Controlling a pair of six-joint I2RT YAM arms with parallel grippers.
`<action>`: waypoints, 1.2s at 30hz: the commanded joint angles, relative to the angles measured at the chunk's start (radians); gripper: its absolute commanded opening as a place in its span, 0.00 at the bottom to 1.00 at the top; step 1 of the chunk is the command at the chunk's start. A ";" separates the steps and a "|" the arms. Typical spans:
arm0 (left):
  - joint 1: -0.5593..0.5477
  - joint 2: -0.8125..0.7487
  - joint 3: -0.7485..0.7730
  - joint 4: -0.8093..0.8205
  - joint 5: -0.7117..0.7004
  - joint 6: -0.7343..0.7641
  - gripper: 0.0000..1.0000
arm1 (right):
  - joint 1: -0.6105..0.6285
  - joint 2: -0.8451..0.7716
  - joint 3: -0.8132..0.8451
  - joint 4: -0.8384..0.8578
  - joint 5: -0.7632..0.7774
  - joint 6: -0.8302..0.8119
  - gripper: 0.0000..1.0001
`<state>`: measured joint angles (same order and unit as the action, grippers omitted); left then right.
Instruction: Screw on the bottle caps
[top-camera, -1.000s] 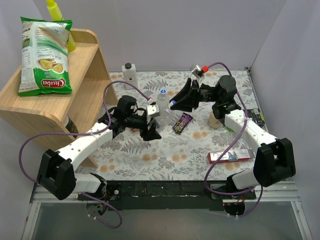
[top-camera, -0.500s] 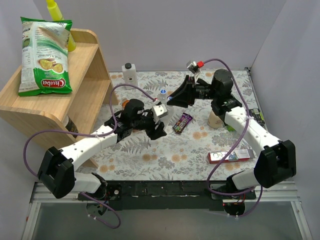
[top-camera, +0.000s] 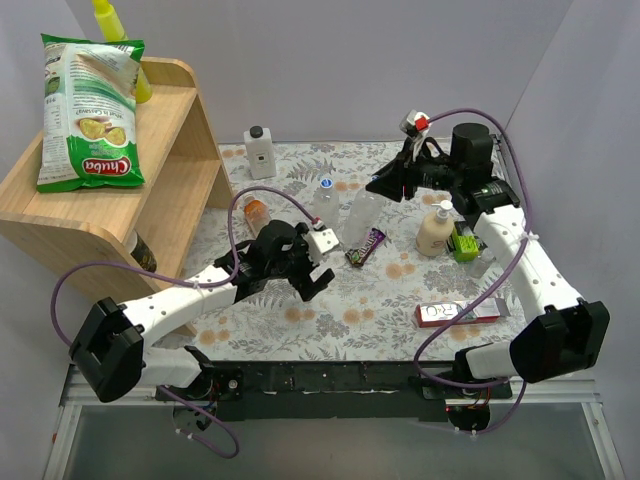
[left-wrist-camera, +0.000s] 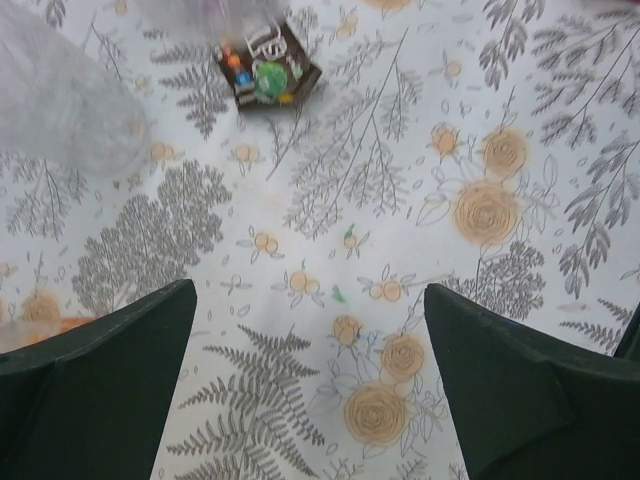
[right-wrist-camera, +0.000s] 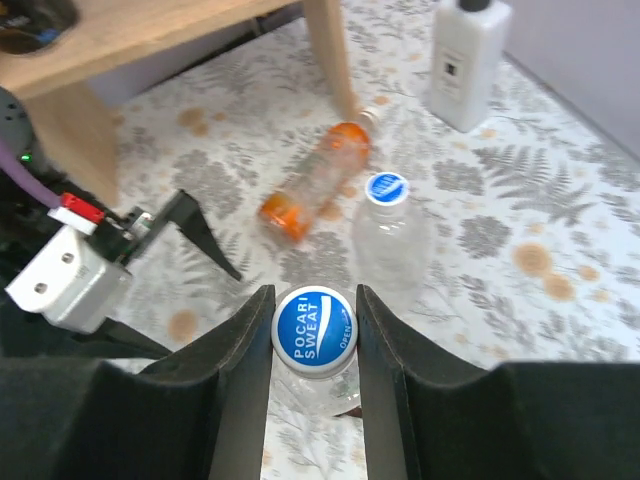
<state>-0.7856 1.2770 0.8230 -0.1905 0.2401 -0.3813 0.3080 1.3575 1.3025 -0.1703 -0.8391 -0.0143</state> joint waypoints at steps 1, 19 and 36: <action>0.000 -0.057 -0.050 -0.067 -0.076 0.015 0.98 | -0.040 0.023 0.093 -0.150 0.060 -0.260 0.01; 0.000 -0.077 -0.070 -0.179 0.096 0.041 0.98 | -0.129 0.264 0.167 -0.098 0.202 -0.397 0.01; 0.000 -0.041 -0.067 -0.158 0.108 0.036 0.98 | -0.173 0.281 0.098 -0.040 0.225 -0.381 0.05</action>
<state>-0.7837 1.2339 0.7612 -0.3618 0.3283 -0.3542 0.1497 1.6321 1.4086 -0.2588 -0.6155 -0.3939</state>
